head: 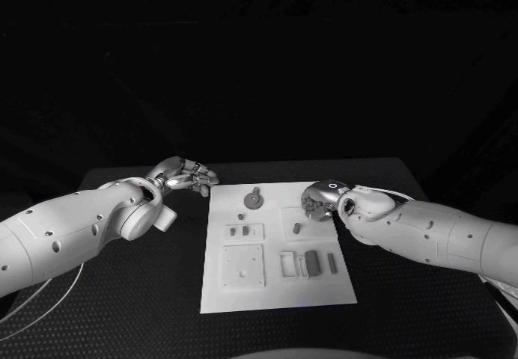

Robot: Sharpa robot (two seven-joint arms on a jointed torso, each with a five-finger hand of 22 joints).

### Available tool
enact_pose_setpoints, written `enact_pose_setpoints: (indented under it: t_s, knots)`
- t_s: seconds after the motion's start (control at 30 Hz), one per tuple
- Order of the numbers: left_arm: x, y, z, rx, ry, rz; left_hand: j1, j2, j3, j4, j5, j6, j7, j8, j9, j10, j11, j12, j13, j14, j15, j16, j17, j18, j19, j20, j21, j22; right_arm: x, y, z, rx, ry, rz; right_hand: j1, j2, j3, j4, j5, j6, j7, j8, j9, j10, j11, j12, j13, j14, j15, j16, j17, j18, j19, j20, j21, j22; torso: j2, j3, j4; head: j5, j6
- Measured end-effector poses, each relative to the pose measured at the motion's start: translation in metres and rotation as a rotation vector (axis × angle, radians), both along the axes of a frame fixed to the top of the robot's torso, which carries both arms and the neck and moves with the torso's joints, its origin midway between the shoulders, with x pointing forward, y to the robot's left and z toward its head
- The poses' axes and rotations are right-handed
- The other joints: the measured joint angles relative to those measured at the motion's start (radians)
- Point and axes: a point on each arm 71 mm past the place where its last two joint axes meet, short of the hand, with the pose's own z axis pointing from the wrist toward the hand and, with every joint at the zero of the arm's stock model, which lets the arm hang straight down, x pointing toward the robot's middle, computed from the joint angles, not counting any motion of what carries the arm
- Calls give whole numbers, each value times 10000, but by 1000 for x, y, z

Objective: Assemble the parts on the task board

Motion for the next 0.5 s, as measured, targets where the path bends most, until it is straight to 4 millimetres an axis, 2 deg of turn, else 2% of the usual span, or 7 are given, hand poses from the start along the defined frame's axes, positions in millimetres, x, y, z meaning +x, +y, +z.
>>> enact_pose_setpoints:
  t_s: [0.5]
  knots:
    - [0,0,0,7,21,5,0,0,0,0,0,0,0,0,1,-36,36,0,-9,1,0,-38,41,-20,0,0,0,1,-2,4,-3,-328,-342,218,54,-15,1,-1,0,155,-40,40,15,164,-32,99,63,-30,-34,0,10,0,33,-33,-36,61,1,2,-9,46,-78]
